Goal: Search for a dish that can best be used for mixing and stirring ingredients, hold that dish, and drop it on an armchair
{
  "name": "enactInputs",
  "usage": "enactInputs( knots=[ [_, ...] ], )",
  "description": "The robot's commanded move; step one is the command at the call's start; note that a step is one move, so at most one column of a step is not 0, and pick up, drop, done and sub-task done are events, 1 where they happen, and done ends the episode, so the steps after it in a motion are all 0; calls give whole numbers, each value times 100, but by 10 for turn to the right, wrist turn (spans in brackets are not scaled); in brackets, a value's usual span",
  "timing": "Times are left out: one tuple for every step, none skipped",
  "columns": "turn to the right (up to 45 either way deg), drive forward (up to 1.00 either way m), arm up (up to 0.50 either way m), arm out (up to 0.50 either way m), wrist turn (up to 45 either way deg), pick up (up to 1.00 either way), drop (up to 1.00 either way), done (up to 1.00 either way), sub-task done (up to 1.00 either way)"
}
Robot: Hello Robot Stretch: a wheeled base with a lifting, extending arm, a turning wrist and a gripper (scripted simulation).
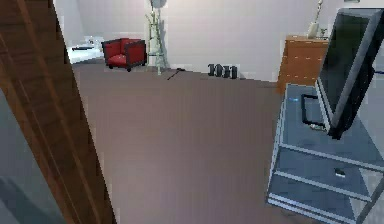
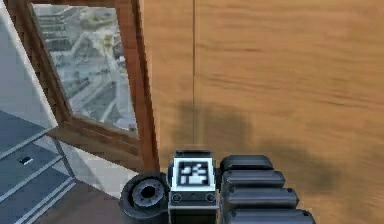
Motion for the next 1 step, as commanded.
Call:
enactInputs(
  knots=[
    [0,30,0,0,0,0,0,0,0]
  ],
)
